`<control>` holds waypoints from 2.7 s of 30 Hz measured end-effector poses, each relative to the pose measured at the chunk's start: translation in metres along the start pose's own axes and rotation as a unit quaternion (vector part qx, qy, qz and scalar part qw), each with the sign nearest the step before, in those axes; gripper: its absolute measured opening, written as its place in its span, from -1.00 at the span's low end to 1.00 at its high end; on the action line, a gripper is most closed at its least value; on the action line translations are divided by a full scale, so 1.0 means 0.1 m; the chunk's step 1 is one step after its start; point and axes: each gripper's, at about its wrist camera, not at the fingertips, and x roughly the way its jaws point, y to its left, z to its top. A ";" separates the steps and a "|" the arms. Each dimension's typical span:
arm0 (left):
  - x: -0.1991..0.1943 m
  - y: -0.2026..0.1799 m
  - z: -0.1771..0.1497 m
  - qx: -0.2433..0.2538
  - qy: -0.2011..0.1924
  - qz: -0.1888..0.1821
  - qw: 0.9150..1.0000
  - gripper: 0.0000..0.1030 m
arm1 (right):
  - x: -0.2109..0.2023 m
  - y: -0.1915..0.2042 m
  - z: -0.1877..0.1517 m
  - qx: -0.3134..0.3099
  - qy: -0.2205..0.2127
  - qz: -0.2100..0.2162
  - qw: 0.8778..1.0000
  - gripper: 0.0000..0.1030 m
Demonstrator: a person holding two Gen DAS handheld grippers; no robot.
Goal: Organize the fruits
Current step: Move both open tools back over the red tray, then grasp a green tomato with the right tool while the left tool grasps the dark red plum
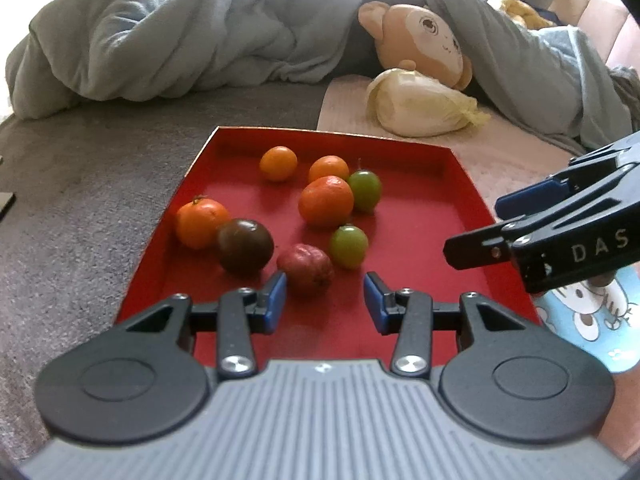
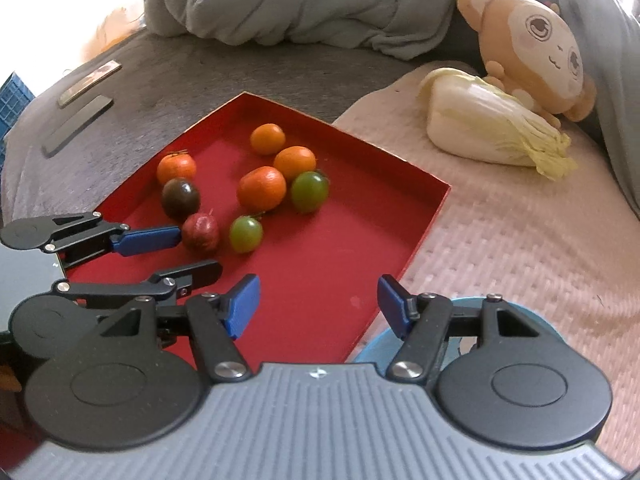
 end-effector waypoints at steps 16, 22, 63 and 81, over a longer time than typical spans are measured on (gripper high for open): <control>-0.06 0.18 -0.04 -0.030 0.008 0.009 0.999 -0.52 | 0.23 0.32 0.18 -0.011 -0.008 0.028 1.000 0.19; -0.15 0.16 -0.09 -0.023 0.015 0.009 1.000 -0.52 | 0.39 0.43 0.25 -0.017 0.000 0.030 0.999 0.05; -0.02 0.18 -0.09 -0.001 0.021 0.032 0.999 -0.30 | 0.32 0.43 0.26 0.010 0.010 0.052 0.999 -0.42; -0.22 0.00 -0.16 0.014 0.009 0.036 0.999 -0.31 | -0.05 0.26 0.08 -0.002 -0.001 0.049 0.999 -0.42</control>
